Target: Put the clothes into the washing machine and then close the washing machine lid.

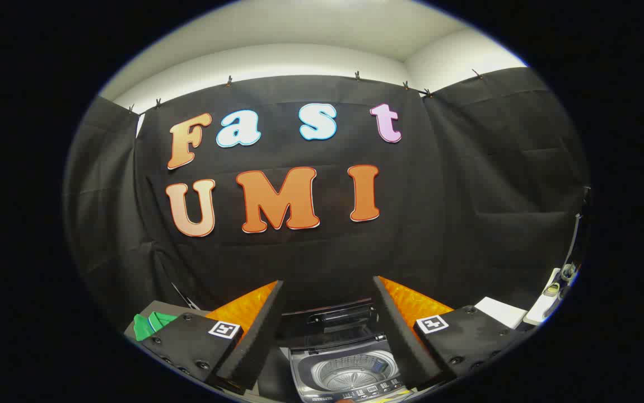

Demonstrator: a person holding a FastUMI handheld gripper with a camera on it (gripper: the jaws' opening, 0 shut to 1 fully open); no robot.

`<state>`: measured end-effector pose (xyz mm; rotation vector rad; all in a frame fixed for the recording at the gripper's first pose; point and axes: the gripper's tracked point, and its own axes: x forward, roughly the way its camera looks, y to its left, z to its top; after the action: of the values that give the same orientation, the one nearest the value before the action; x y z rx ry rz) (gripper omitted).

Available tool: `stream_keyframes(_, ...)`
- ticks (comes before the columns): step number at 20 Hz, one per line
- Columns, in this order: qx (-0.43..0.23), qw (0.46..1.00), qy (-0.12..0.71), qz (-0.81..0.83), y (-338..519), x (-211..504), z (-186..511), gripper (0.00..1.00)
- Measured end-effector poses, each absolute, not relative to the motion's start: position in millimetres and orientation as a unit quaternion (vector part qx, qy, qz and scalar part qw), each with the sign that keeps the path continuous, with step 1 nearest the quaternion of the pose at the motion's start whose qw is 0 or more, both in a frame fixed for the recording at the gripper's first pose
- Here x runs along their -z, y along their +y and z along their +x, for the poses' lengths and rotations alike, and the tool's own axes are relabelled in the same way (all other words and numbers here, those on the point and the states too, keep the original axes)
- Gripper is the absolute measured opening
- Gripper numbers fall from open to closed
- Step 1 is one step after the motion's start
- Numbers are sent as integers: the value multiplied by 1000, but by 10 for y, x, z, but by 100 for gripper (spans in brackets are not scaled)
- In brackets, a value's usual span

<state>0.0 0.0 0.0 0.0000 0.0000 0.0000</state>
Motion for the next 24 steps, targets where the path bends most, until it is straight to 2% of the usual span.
stream_keyframes(24, -2, 1000, 12, 6, -19, 100, 19, 99)
